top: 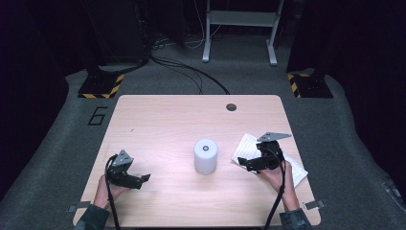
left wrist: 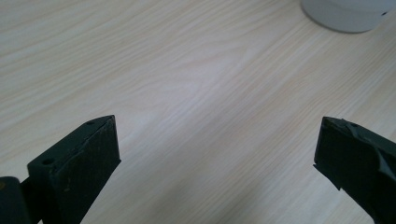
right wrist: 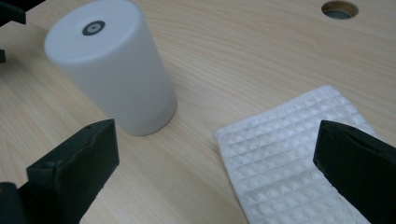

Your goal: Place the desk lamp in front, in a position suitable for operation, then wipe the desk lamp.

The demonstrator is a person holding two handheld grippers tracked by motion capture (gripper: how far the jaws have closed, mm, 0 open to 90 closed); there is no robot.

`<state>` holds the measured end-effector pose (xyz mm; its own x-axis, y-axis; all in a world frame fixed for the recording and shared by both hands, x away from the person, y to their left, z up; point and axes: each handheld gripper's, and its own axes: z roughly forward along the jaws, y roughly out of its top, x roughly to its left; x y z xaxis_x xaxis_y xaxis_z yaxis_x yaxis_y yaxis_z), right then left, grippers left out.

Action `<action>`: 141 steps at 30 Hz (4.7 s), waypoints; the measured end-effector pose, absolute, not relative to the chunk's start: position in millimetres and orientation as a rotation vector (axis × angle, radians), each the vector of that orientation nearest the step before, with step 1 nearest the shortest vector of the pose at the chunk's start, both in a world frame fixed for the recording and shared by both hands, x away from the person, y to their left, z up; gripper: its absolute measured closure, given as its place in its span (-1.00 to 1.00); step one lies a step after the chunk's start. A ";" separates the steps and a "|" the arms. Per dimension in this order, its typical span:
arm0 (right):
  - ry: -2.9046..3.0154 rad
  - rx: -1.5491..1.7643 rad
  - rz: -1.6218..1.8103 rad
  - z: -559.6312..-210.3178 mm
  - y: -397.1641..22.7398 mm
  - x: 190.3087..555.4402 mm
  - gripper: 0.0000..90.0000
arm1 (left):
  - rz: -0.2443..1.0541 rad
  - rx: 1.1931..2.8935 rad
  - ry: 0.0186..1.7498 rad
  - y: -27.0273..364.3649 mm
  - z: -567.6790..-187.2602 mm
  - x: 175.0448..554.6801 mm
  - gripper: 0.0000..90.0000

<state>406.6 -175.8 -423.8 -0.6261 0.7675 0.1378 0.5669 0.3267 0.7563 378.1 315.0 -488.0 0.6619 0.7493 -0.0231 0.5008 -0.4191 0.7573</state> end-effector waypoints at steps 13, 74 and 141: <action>2.341 1.299 1.029 -436.7 -208.7 403.4 -1.00 | 0.350 2.115 0.822 257.6 -468.0 394.2 -1.00; 2.217 1.646 0.745 -504.5 -252.3 419.0 -0.85 | 0.244 2.080 0.581 133.1 -478.1 434.7 -1.00; 2.274 1.097 1.033 -442.9 -191.8 389.0 0.86 | 0.299 2.028 0.555 123.2 -487.7 437.4 -0.81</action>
